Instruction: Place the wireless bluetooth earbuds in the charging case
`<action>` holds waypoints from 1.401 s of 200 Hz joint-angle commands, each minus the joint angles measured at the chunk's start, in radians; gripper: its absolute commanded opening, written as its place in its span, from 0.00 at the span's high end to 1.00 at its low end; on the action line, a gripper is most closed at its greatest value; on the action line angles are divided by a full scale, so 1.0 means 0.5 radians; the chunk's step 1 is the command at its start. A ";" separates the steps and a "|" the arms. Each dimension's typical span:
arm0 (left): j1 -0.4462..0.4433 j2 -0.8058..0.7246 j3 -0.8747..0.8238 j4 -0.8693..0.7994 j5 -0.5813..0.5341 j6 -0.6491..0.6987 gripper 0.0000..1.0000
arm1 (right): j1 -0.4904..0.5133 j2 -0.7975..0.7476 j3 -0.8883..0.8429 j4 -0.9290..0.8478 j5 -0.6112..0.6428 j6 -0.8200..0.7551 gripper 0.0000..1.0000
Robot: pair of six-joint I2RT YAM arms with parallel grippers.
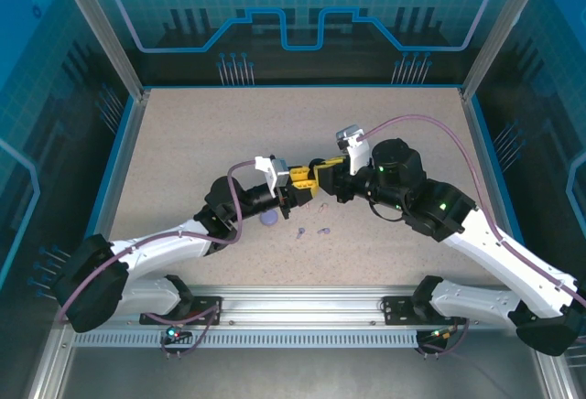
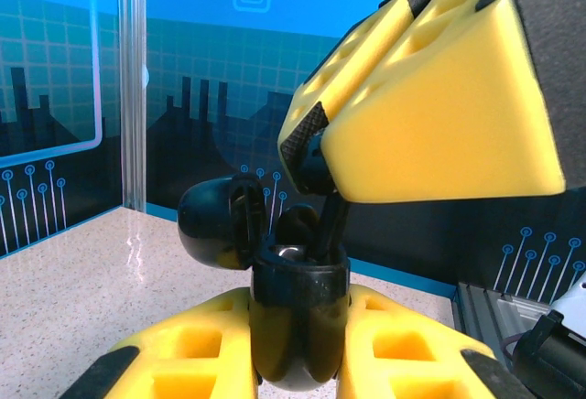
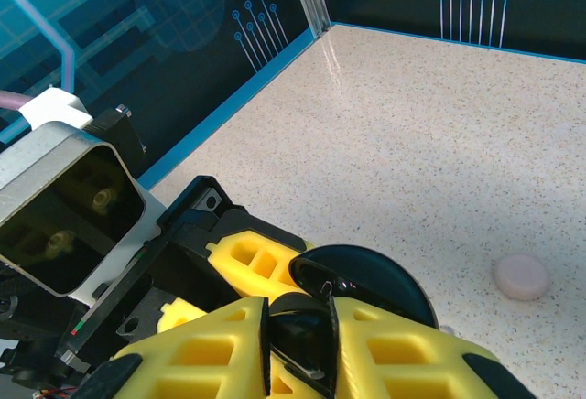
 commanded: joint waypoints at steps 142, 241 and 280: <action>-0.014 -0.019 0.041 0.091 -0.003 0.025 0.98 | -0.028 0.096 0.041 -0.062 -0.071 0.027 0.78; -0.014 -0.013 0.033 0.068 -0.009 0.044 0.98 | -0.040 0.054 0.078 -0.106 -0.020 0.014 0.75; -0.019 -0.004 0.038 0.029 -0.020 0.068 0.98 | -0.046 0.051 0.081 -0.106 -0.020 0.019 0.73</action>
